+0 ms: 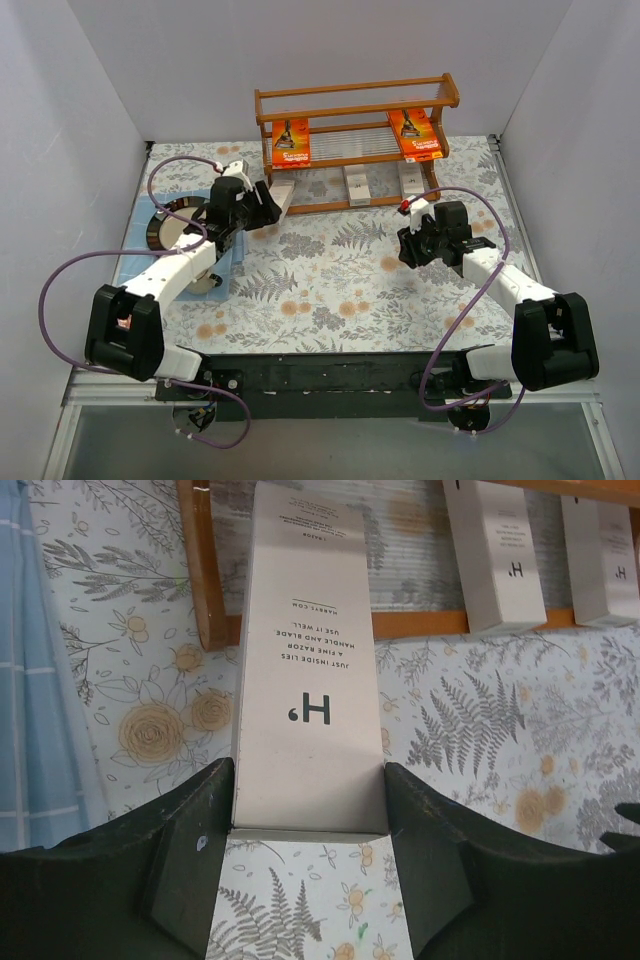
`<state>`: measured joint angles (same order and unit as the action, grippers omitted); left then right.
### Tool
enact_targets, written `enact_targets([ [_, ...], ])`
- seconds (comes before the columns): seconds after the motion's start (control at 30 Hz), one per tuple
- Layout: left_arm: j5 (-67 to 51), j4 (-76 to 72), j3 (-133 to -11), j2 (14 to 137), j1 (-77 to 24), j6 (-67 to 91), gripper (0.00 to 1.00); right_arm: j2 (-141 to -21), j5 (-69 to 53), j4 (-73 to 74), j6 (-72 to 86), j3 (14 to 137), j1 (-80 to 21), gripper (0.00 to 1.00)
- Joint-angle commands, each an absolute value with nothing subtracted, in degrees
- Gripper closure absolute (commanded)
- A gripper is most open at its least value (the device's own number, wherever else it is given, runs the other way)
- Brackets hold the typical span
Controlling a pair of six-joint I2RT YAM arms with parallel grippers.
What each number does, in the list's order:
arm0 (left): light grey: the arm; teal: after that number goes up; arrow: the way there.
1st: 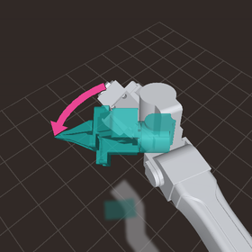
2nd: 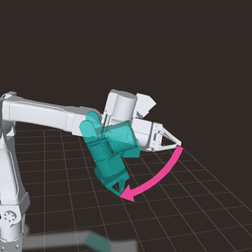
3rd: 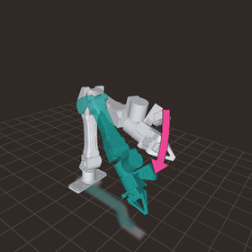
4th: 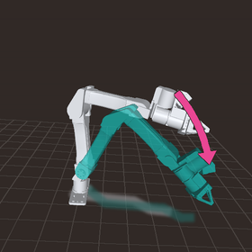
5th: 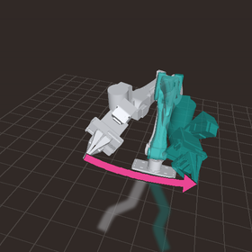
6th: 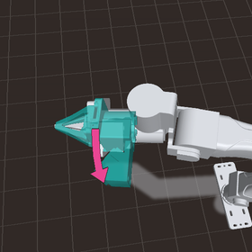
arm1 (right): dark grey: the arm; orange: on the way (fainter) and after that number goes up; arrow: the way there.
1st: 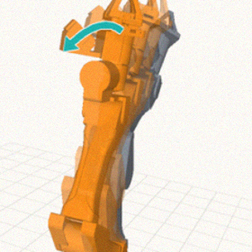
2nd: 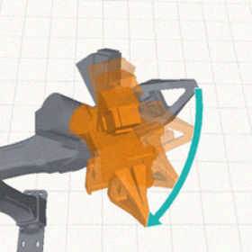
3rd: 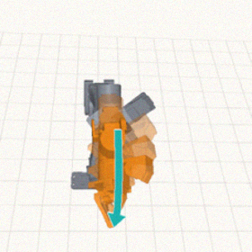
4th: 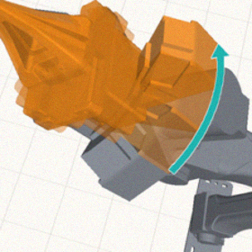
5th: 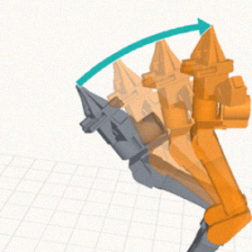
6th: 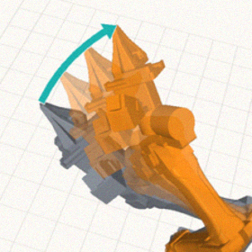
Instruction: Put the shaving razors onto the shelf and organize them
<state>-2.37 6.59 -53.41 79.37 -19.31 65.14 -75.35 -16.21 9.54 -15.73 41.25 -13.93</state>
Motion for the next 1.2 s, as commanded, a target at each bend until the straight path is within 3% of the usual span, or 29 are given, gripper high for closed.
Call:
enact_targets([
  [0.0,4.7,0.4,-54.2,81.6,-20.7,67.1,1.0,-74.2,-15.5,10.9,-17.3,43.8,-13.7,0.53],
  [0.63,11.1,-4.6,-57.7,95.5,-22.1,77.5,1.0,-75.0,-15.0,11.4,-17.7,42.2,-13.6,0.53],
  [1.17,14.1,-3.5,-61.2,100.9,-22.6,74.6,1.0,-78.2,-15.5,10.1,-17.1,43.2,-13.6,0.53],
])
